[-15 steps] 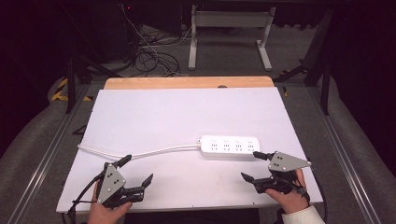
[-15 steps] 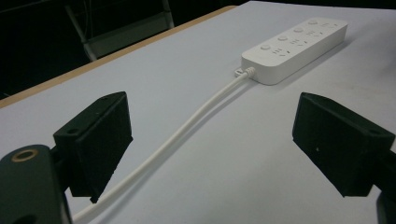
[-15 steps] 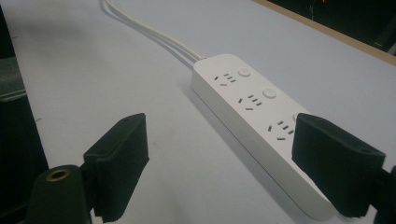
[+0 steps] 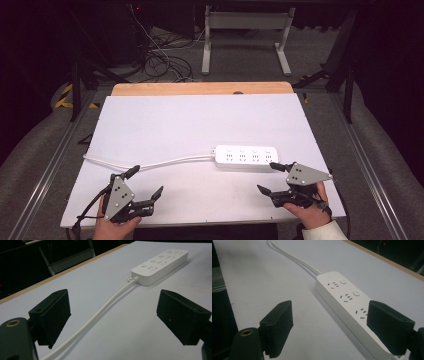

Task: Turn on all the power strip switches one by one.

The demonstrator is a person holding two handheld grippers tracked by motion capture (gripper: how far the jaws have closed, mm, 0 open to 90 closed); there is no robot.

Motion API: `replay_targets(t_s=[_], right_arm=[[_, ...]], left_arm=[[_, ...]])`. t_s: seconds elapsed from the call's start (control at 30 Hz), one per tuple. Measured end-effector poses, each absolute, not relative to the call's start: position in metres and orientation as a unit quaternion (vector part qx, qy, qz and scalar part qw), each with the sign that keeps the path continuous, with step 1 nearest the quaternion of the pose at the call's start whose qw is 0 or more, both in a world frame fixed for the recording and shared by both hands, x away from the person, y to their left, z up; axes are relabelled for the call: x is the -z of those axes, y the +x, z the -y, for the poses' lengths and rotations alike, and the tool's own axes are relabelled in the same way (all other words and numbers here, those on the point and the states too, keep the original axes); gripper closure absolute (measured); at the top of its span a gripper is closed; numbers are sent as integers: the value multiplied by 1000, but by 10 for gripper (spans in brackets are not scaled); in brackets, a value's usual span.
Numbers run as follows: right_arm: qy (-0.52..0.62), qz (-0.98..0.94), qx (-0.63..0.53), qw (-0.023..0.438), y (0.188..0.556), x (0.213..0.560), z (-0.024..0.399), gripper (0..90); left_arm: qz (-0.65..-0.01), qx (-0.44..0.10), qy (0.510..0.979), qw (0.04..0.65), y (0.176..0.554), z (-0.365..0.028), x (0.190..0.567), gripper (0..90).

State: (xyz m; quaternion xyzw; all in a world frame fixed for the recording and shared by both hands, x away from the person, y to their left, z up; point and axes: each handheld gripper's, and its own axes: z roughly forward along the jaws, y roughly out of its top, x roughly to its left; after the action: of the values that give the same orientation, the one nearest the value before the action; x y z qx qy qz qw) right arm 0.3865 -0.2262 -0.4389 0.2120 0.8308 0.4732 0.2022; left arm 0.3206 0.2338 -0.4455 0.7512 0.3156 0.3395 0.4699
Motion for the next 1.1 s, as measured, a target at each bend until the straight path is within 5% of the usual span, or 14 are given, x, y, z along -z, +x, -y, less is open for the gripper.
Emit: replay_targets(t_s=[0.33,1.1], right_arm=[[199,-837,-474,186,388,435,222,269],[190,-856,-445,181,409,407,208,561]], left_arm=[[-316,-345,752,465,322,-234,446,123],[-334,-329,742,479,323,-238,444,116]])
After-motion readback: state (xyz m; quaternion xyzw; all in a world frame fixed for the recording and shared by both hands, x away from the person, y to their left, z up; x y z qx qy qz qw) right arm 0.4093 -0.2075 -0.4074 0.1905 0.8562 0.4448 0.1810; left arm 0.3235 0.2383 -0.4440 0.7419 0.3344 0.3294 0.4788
